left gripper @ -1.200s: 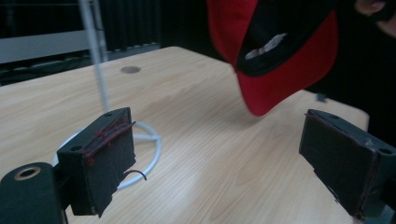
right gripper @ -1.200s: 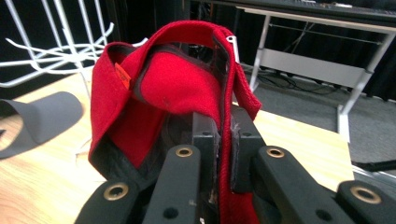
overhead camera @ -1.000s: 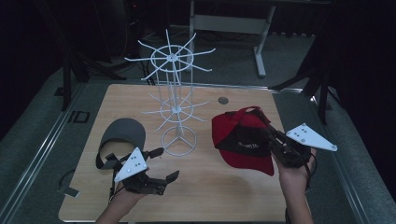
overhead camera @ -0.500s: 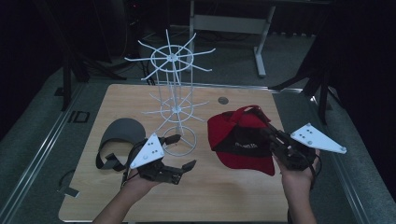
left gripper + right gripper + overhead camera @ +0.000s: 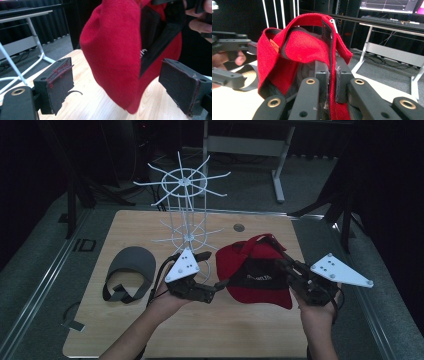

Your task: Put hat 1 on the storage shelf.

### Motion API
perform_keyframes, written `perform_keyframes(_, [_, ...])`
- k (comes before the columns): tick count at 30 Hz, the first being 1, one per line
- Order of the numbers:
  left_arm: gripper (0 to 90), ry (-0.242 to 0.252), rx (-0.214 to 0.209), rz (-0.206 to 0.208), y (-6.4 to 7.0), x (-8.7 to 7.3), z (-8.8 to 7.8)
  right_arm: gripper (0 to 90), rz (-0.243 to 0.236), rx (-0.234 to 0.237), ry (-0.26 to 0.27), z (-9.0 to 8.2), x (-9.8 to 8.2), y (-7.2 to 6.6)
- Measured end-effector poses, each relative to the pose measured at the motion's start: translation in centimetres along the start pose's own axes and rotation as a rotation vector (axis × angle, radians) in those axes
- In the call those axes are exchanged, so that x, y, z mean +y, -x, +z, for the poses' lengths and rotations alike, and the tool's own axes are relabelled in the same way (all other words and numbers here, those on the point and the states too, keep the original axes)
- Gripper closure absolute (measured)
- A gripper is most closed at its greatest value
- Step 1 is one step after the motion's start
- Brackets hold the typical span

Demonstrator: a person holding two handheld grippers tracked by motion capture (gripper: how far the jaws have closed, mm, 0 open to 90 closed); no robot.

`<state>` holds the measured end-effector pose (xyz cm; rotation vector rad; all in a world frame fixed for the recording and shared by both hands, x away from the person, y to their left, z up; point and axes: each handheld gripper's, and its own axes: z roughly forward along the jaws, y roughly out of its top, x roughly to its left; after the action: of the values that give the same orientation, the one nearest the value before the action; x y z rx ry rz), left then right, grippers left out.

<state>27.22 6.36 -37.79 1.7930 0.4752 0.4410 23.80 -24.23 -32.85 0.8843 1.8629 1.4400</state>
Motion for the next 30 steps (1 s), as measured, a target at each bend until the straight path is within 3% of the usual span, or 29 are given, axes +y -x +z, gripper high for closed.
perform_keyframes(7, [14.8, 0.009, -0.038, -0.004, 0.0, 1.1, 1.5, 83.6, 0.000, 0.019, 0.007, -0.1, 0.2, -0.3])
perform_keyframes(9, [15.5, 0.012, -0.032, -0.005, 0.1, 1.2, 1.9, 83.6, 0.003, 0.024, 0.009, -0.1, 0.2, -0.3])
perform_keyframes(15, [31.0, -0.015, -0.002, 0.005, 0.3, 1.3, 2.8, 83.6, 0.002, 0.026, 0.002, -0.1, 0.0, -0.4])
perform_keyframes(21, [40.7, -0.011, -0.015, 0.020, 0.7, 1.6, 3.3, 83.6, 0.009, 0.037, -0.002, 0.0, -0.2, -0.4])
perform_keyframes(25, [56.6, 0.007, -0.011, 0.033, 0.7, 1.6, 3.3, 83.6, 0.013, 0.042, -0.001, 0.1, -0.3, -0.4])
perform_keyframes(26, [61.8, 0.015, 0.011, 0.038, 0.7, 1.6, 3.2, 83.6, 0.019, 0.046, 0.001, 0.1, -0.3, -0.4])
perform_keyframes(30, [80.2, 0.026, 0.017, 0.026, 0.6, 1.7, 3.0, 83.5, 0.016, 0.050, -0.002, 0.1, -0.4, -0.4])
